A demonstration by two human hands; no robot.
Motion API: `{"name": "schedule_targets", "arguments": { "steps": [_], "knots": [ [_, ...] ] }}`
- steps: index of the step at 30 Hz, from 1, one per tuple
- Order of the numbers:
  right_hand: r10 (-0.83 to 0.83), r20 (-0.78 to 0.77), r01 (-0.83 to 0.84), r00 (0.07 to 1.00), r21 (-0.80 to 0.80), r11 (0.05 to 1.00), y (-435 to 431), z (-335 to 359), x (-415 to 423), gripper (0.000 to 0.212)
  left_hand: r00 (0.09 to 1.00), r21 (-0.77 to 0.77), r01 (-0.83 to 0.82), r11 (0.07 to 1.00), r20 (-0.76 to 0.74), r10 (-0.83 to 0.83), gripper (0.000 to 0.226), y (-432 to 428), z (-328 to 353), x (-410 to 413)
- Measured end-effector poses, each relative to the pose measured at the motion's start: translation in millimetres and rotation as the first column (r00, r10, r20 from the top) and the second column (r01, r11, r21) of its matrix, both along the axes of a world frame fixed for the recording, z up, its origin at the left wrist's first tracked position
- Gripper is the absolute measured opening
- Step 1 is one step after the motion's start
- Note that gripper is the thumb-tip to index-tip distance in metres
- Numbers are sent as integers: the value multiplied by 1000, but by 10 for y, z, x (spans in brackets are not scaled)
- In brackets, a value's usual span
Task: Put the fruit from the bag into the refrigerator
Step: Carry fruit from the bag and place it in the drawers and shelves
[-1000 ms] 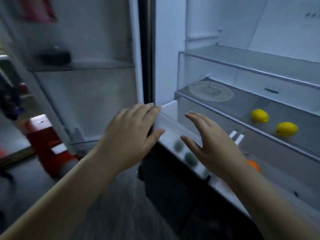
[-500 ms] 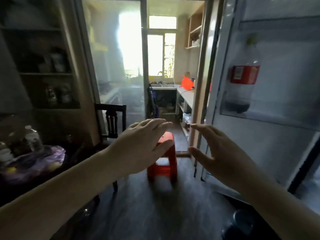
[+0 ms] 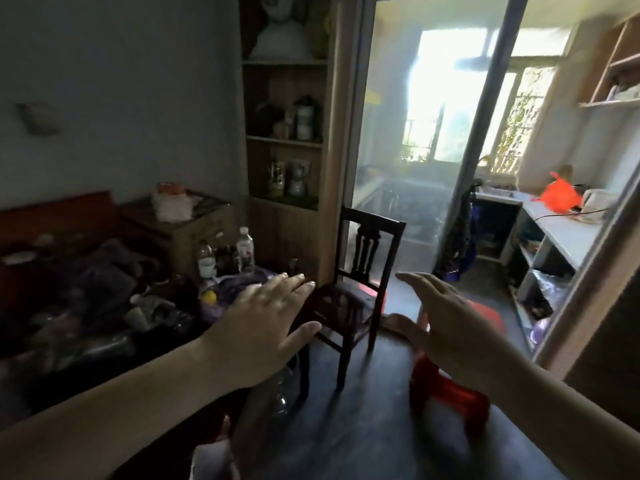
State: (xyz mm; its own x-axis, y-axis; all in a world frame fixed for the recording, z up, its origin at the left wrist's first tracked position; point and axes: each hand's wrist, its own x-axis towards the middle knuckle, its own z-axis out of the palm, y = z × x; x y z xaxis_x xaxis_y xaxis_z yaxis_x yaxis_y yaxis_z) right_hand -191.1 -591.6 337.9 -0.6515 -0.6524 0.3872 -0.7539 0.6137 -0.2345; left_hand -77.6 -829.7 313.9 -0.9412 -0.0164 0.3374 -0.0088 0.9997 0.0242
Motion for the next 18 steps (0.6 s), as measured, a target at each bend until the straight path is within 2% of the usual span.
{"name": "schedule_targets", "arguments": {
  "steps": [4, 9, 18],
  "knots": [
    [146, 13, -146, 989, -3, 989, -569, -156, -264, 60, 995, 19, -89, 996, -33, 90, 77, -352, -186, 23],
    [278, 1, -278, 961, 52, 959, -1021, -419, -633, 63, 984, 156, -156, 975, -63, 167, 60, -607, -397, -138],
    [401, -49, -391, 915, 145, 909, -1342, -371, -1956, 62, 947, 103, -314, 944, -35, 319, 67, -802, -415, -1181]
  ]
}}
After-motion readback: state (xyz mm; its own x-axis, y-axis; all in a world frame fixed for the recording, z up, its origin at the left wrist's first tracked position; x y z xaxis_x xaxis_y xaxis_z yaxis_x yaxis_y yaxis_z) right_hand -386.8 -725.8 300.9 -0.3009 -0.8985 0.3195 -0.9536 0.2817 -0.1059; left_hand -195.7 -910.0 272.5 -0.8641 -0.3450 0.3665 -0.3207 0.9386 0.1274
